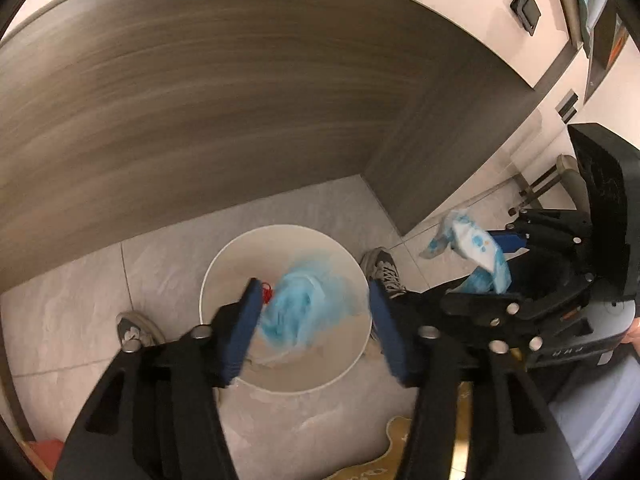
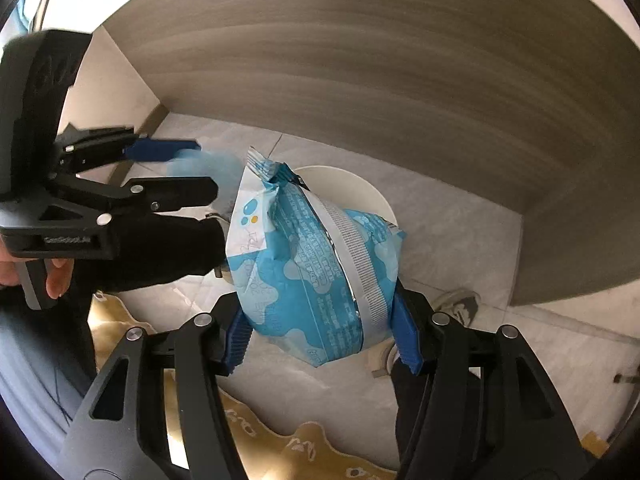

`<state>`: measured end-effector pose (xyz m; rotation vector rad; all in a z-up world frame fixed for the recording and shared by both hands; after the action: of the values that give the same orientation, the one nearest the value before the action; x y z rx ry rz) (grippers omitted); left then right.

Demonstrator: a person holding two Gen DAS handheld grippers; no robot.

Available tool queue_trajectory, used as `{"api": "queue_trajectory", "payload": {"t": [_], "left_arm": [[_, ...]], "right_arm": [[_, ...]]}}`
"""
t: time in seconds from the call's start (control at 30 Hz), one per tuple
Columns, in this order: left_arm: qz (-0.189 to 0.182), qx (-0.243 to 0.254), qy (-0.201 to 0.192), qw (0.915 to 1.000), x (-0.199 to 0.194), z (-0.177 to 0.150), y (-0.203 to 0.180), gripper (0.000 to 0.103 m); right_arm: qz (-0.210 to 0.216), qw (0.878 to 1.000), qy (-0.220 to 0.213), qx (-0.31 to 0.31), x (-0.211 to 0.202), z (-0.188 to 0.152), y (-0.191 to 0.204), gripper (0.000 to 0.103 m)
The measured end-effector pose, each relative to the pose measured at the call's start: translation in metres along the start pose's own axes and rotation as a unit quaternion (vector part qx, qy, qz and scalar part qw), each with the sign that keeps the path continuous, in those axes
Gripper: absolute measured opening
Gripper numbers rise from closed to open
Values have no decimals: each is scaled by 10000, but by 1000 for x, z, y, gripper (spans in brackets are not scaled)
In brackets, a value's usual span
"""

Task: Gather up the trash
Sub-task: 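Open both grippers to drop the mask and wrapper into the bin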

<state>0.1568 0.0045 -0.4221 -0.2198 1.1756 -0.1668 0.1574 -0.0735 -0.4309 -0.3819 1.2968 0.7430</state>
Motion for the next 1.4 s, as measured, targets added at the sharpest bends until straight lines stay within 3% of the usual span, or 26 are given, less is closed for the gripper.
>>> {"api": "queue_trajectory", "payload": {"t": [0.27,0.47,0.63,0.8,0.83,1.17,1.4], "left_arm": [[217,-194,-139,9995,-1,4,19,96],[471,-404,-330,9975,-13,6,32,97],[478,-597,-511,9958,-23,9,44,97],[474,-627,-613,9950,-32,11,44,97],[479,-608,-621,9951,-33,11,44,97],[554,-638,-759,9935,-51,10,46,97],[549,-635,-980,9916,-76,3,37,97]], "right_arm": [[26,9997,241,-42,21,4,-4,55],[29,9988,463,-153,29,11,-6,55],[81,9978,607,-255,37,13,-5,56],[-73,9980,506,-377,31,14,-2,80],[-134,9979,496,-381,32,13,-3,81],[-137,9993,277,196,8,8,-33,81],[-77,9990,37,428,-15,1,-31,81]]}}
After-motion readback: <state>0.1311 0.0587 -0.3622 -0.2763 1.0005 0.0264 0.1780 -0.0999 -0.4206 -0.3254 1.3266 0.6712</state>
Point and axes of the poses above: each gripper's, at about its wrist camera, not at the fingertips, and x roughly the way its jaws point, y to its left, z to its top, the point moved 7 cm from there along x, roughly the way its jaws point, and after that the axes turned 8 degrees about y, right-handed, at the moved point
